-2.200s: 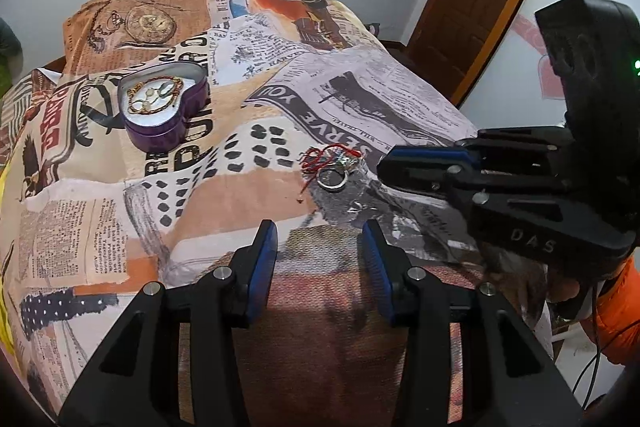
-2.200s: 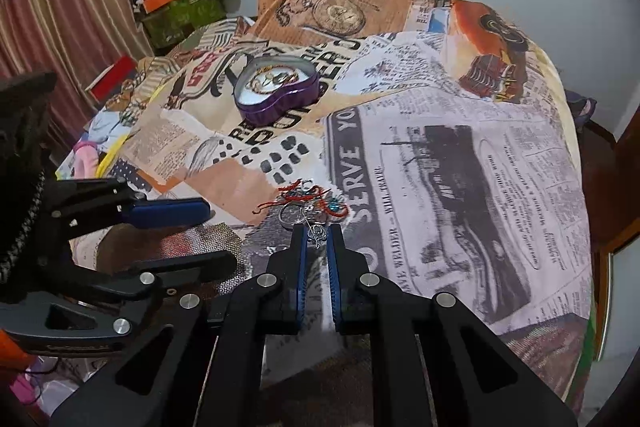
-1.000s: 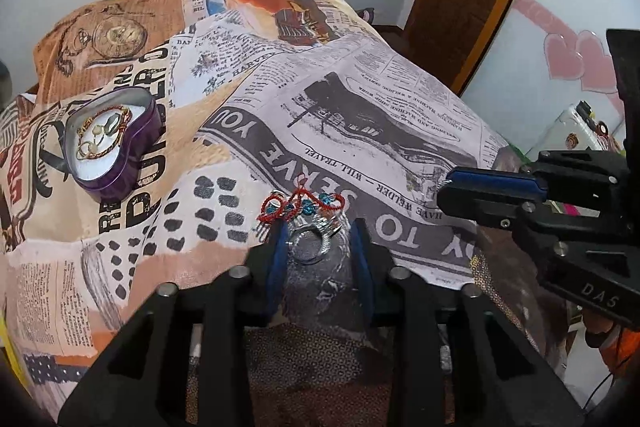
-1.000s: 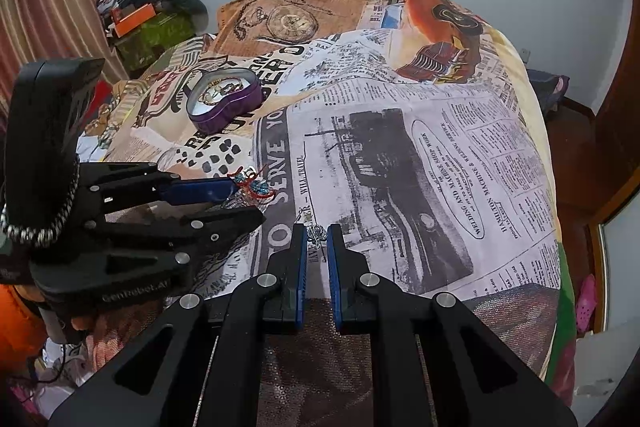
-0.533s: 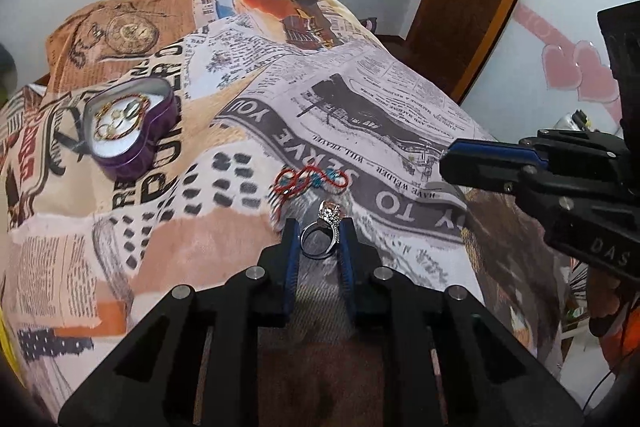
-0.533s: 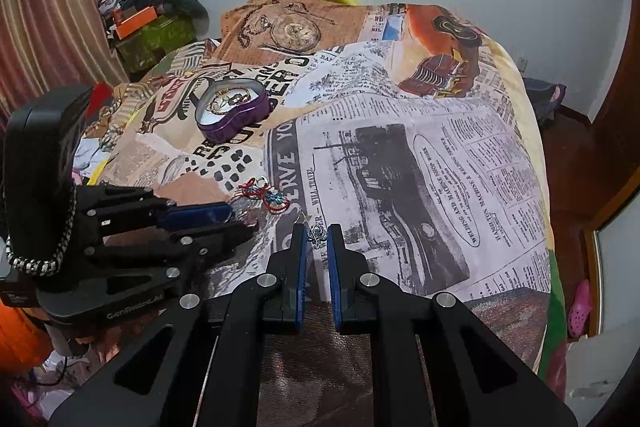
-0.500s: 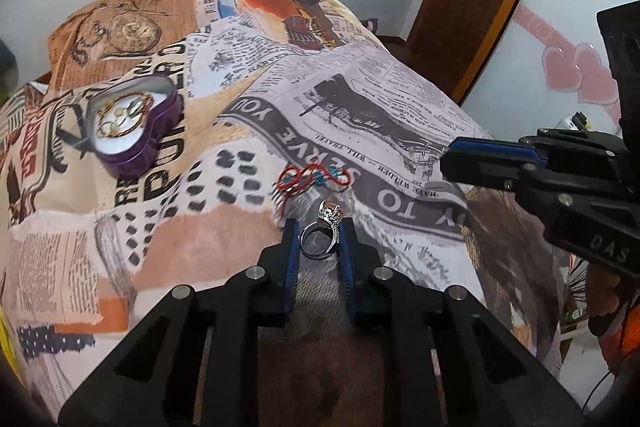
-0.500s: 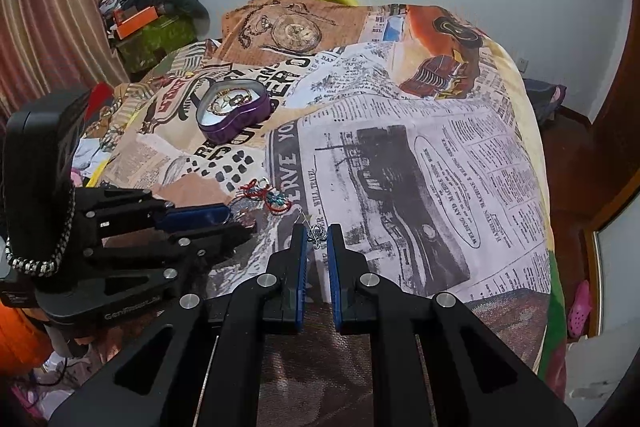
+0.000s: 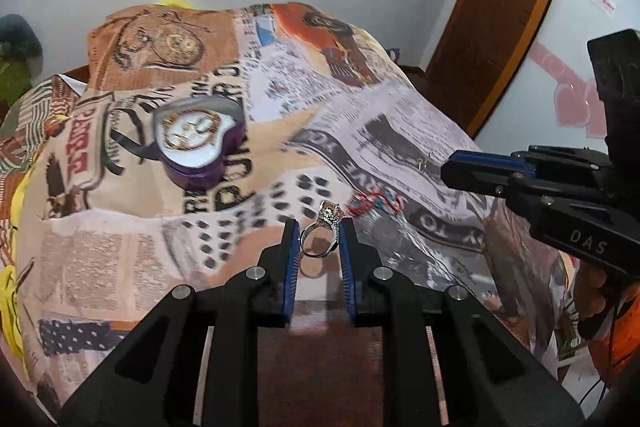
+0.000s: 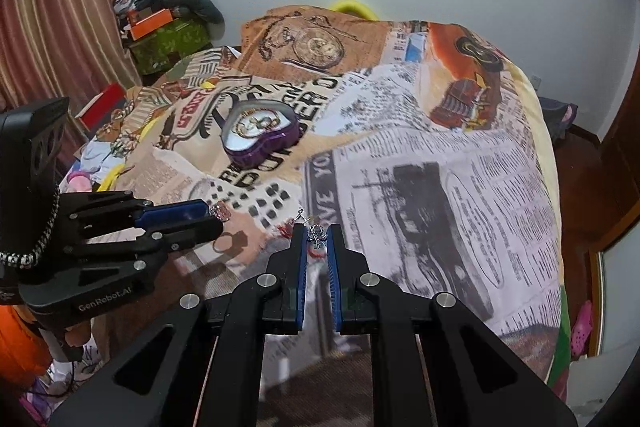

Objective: Organize jewelry
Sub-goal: 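Carry the charm and ring with both grippers over the purple heart tin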

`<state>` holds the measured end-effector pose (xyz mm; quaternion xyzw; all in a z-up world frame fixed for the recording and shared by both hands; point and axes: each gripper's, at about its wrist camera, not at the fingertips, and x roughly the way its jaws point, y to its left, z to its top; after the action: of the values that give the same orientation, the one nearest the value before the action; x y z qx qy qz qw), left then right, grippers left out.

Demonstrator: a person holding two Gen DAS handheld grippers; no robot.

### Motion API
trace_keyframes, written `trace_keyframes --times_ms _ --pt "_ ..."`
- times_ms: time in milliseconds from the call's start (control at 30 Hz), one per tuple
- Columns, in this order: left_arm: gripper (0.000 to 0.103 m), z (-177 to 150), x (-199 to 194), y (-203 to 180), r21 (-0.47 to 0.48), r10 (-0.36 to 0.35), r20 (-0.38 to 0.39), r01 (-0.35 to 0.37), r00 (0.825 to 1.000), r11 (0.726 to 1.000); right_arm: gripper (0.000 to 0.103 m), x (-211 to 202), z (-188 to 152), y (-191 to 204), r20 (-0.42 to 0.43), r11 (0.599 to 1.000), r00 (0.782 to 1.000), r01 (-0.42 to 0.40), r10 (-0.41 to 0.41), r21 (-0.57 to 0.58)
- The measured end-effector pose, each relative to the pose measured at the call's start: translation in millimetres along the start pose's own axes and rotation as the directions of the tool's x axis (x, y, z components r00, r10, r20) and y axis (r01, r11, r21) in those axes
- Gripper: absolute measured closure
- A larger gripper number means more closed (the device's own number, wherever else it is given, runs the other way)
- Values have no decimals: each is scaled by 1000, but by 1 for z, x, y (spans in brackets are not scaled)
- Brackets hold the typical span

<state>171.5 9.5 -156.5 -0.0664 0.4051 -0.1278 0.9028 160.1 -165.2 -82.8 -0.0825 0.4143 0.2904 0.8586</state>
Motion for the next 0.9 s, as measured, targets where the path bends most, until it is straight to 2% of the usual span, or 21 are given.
trace_keyframes --times_ms 533,900 --pt "85 28 -19 50 -46 69 88 -65 994 997 94 24 45 27 33 997 999 -40 43 -68" --pt "85 47 4 79 -54 98 83 -94 992 994 94 54 74 35 30 993 997 -74 77 -96"
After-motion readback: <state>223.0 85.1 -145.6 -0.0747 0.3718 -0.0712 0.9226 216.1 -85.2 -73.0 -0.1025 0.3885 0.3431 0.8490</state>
